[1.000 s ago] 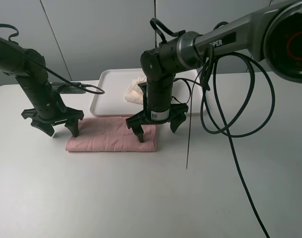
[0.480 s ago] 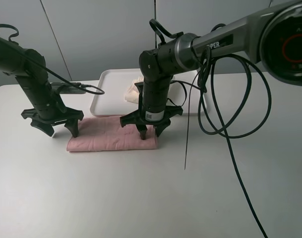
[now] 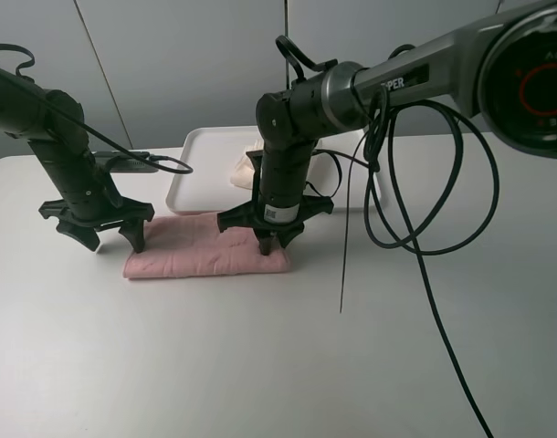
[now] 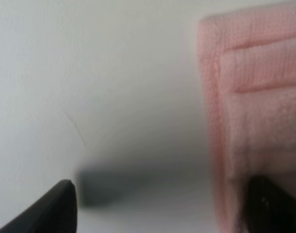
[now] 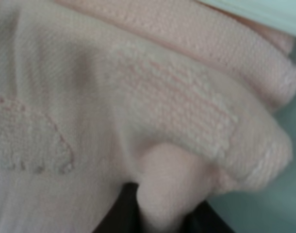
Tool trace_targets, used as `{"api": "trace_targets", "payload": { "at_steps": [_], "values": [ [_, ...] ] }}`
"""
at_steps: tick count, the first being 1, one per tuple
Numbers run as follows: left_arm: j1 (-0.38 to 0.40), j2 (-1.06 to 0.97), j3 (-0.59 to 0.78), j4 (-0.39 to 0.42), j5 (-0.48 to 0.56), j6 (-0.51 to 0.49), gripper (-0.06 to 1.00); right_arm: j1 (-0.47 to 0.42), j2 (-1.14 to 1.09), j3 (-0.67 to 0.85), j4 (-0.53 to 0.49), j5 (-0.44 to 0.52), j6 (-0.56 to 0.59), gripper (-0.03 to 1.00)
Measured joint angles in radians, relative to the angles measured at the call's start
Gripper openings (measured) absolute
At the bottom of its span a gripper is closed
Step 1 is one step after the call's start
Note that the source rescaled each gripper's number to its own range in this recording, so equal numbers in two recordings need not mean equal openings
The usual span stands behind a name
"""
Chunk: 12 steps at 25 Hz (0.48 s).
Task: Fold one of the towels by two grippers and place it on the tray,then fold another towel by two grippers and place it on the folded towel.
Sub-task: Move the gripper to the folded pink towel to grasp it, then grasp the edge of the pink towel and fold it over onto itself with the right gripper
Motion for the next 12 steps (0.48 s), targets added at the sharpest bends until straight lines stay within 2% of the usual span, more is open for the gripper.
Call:
{"api": "trace_targets", "payload": {
  "at_steps": [2,12],
  "values": [
    [0.0,0.0,0.0,0.0,0.0,0.0,0.9,0.003,0.0,0.0,0.0,-0.003,0.0,0.03],
    [0.0,0.0,0.0,0.0,0.002,0.0,0.9,0.003,0.0,0.0,0.0,-0.003,0.0,0.03]
  ]
}}
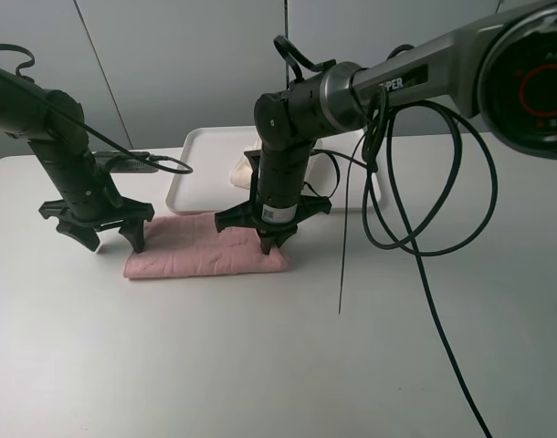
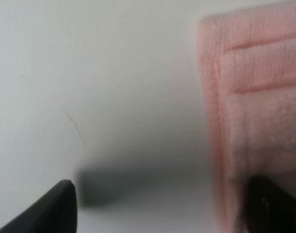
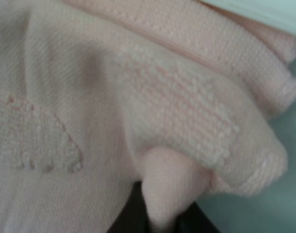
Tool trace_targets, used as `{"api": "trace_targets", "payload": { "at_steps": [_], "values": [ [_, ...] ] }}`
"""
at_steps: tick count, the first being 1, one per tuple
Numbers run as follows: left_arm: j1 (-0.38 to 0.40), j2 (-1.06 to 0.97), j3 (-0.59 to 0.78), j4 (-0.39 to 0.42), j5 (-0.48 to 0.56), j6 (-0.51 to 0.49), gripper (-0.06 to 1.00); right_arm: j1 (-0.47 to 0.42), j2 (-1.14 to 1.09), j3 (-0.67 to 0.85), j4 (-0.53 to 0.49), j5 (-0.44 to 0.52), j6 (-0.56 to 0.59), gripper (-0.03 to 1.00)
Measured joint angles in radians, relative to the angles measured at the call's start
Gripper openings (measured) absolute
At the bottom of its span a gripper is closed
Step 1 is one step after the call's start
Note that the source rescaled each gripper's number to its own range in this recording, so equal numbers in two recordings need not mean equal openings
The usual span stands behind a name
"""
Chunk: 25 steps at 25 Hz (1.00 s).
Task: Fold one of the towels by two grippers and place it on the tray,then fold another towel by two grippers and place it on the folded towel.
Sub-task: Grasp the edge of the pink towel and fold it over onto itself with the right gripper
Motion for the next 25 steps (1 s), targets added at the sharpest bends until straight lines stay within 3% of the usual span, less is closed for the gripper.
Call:
{"api": "trace_targets", "payload": {
  "at_steps": [12,19,25],
  "values": [
    [0.0,0.0,0.0,0.0,0.002,0.0,0.9,0.0,-0.128,0.006,-0.011,-0.002,-0.052,0.03],
    [0.0,0.0,0.0,0.002,0.004,0.0,0.9,-0.004,-0.152,0.006,0.223,0.019,-0.226,0.03],
    [0.0,0.0,0.0,0.004,0.004,0.0,0.9,-0.006,-0.152,0.007,0.424,-0.052,-0.312,0.03]
  ]
}}
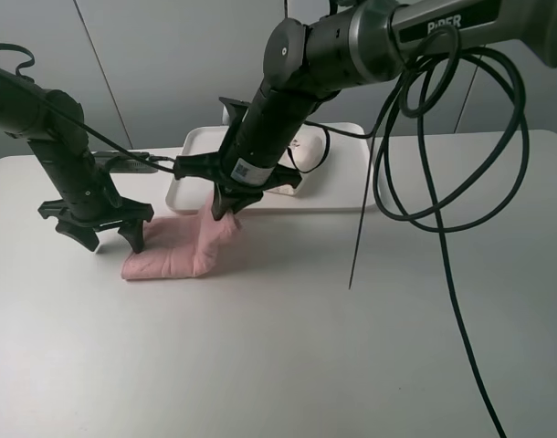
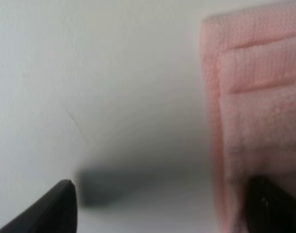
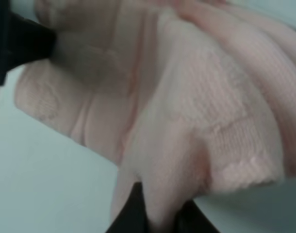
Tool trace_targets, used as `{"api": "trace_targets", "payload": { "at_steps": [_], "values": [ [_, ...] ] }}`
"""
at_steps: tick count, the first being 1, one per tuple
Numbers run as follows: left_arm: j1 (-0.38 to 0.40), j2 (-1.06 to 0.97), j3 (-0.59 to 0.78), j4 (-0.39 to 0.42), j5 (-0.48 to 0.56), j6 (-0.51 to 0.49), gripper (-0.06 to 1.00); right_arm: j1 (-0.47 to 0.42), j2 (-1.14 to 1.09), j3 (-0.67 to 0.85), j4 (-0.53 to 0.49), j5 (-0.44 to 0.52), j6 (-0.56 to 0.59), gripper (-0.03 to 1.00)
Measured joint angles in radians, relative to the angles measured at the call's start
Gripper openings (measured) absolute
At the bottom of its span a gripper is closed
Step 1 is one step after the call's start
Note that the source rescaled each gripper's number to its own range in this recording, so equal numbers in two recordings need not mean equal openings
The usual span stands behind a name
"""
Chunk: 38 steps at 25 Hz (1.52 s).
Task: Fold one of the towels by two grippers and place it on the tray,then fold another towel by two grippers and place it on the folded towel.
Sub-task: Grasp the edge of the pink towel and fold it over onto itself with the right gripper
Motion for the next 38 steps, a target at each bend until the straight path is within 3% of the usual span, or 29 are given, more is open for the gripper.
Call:
{"api": "trace_targets", "payload": {
  "at_steps": [5,13,19,29,38],
  "values": [
    [0.0,0.0,0.0,0.0,0.0,0.0,0.9,0.0,0.03,0.0,0.145,-0.032,-0.113,0.03],
    [0.0,0.0,0.0,0.002,0.0,0.002,0.9,0.0,0.131,0.005,0.509,-0.037,-0.392,0.03],
    [0.0,0.0,-0.002,0.002,0.004,0.006,0.9,0.0,0.173,0.005,0.684,-0.039,-0.532,0.03],
    [0.0,0.0,-0.006,0.004,0.013,0.03,0.9,0.0,0.202,0.005,0.765,-0.049,-0.61,0.03],
    [0.0,0.009,-0.145,0.004,0.165,0.063,0.9,0.0,0.202,0.005,0.772,-0.049,-0.621,0.03]
  ]
}}
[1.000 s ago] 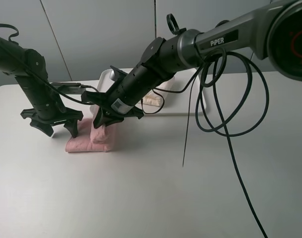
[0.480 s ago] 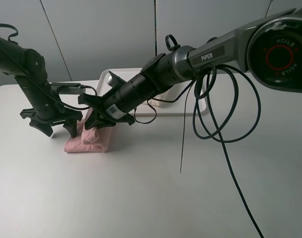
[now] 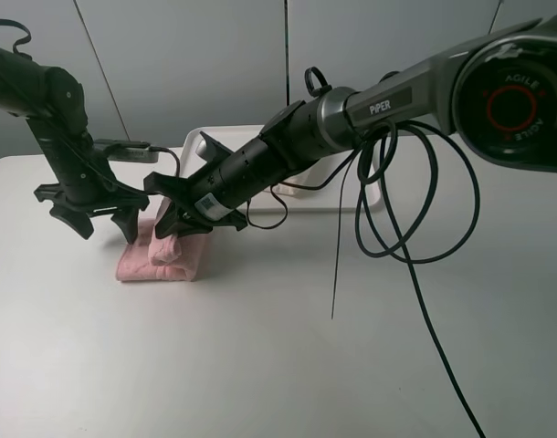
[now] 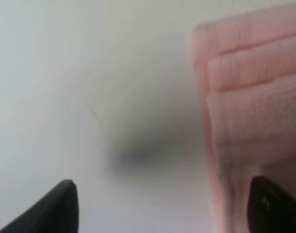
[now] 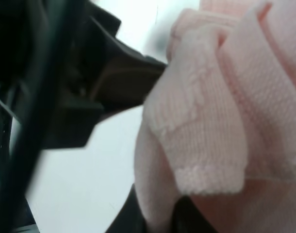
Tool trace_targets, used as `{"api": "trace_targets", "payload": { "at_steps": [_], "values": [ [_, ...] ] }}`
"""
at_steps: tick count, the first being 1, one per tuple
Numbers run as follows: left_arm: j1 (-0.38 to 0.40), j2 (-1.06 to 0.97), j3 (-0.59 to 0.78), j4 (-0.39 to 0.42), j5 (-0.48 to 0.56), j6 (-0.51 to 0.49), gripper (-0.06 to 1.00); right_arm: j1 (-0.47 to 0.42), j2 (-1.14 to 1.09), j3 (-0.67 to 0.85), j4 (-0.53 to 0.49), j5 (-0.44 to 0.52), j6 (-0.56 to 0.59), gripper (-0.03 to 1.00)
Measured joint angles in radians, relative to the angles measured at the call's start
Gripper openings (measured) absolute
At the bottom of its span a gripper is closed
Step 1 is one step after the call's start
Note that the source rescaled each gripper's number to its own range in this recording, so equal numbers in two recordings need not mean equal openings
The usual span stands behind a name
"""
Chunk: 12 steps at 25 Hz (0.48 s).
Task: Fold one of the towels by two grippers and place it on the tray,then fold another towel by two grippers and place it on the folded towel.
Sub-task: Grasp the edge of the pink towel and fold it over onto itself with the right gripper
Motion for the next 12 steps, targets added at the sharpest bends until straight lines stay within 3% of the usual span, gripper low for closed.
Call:
{"api": "trace_targets", "payload": {
  "at_steps": [8,12],
  "values": [
    [0.0,0.0,-0.167,-0.026,0.12,0.054,0.9,0.0,0.0,0.0,0.0,0.0,-0.007,0.03],
    [0.0,0.0,-0.259,-0.078,0.195,0.121,0.9,0.0,0.0,0.0,0.0,0.0,0.008,0.03]
  ]
}}
